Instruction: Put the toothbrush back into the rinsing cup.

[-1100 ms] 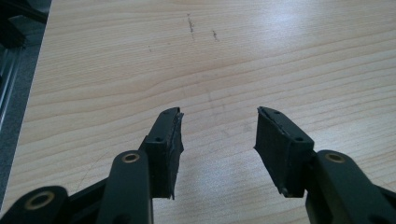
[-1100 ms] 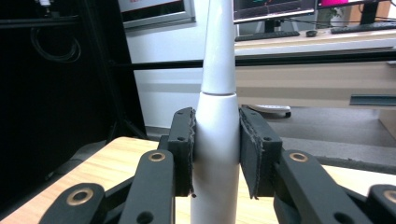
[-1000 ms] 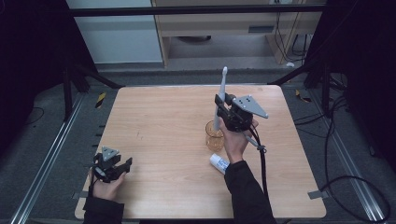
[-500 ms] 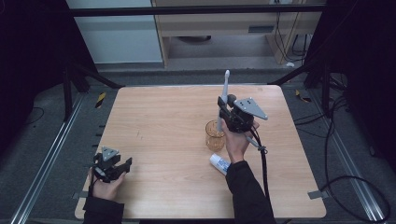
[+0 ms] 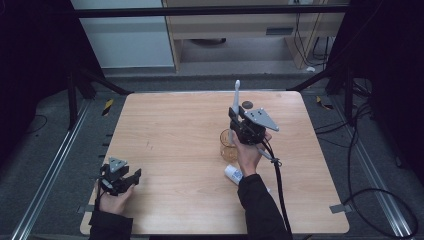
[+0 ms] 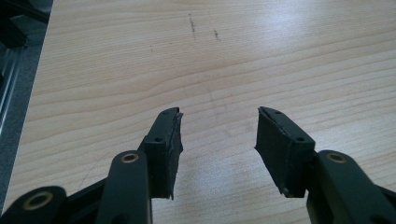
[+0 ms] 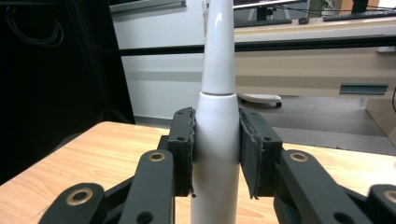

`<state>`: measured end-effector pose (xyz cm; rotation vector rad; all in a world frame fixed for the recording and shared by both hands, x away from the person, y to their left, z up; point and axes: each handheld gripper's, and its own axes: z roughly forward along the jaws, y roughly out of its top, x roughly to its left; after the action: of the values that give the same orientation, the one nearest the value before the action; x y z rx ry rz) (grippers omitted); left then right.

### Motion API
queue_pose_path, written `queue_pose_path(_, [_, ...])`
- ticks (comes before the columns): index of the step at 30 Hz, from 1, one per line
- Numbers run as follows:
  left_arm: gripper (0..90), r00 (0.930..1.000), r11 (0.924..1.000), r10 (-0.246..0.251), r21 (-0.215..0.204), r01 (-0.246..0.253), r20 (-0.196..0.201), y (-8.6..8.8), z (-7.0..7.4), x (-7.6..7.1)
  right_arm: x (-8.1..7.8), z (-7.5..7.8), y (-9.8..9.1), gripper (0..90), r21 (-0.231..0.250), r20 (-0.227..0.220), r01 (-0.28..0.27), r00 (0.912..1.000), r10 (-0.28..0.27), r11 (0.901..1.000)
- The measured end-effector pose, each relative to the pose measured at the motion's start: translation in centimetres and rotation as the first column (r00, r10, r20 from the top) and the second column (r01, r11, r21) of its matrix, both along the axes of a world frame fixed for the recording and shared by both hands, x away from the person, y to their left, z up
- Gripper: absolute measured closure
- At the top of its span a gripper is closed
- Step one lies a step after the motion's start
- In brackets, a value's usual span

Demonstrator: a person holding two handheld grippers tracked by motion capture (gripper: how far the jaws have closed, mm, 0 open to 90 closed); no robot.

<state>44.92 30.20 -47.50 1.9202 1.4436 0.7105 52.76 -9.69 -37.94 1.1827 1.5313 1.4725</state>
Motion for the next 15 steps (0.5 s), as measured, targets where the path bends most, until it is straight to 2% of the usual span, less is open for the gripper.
queue_pose_path(15, [49.1, 1.0000, 1.0000, 0.000, 0.000, 0.000, 0.000, 0.0, 0.0, 0.0, 0.0, -2.4, 1.6, 67.7, -0.019, -0.014, 0.001, 0.9999, -0.001, 0.9998])
